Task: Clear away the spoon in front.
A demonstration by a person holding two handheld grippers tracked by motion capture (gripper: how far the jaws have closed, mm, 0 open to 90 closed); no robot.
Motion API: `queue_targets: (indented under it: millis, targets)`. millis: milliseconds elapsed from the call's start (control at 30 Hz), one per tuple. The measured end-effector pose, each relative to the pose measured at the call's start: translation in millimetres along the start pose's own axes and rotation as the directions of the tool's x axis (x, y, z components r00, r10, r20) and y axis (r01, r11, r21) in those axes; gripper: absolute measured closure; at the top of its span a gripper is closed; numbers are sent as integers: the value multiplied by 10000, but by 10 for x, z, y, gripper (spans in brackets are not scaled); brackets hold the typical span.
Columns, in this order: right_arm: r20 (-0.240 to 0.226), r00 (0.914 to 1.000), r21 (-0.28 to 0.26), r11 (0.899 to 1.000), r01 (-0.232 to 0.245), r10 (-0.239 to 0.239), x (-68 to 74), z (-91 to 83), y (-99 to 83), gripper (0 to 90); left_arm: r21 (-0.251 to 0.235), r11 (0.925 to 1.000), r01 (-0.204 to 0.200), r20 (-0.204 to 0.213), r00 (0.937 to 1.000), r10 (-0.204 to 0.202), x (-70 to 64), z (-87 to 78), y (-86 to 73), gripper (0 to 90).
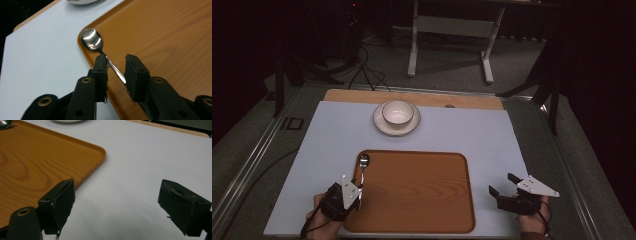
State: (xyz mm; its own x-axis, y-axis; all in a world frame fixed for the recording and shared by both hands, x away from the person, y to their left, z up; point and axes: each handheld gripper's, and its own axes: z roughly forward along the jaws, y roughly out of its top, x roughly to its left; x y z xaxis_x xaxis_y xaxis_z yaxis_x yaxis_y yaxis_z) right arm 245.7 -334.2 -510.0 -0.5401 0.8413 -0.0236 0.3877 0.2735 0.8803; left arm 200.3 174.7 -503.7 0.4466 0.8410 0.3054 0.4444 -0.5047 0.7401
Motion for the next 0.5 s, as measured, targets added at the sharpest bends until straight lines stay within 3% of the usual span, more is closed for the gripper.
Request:
queue_targets:
  millis: [300, 500]
  targets:
    - [2, 10000, 12, 10000, 21, -21, 0, 5, -1, 140, -493, 9971, 587, 317, 9979, -572, 42, 1, 16, 466]
    - [2, 10000, 1, 10000, 18, -18, 2, 2, -2, 139, -757, 9916, 1053, 518, 9935, -1016, 115, 6, 33, 399]
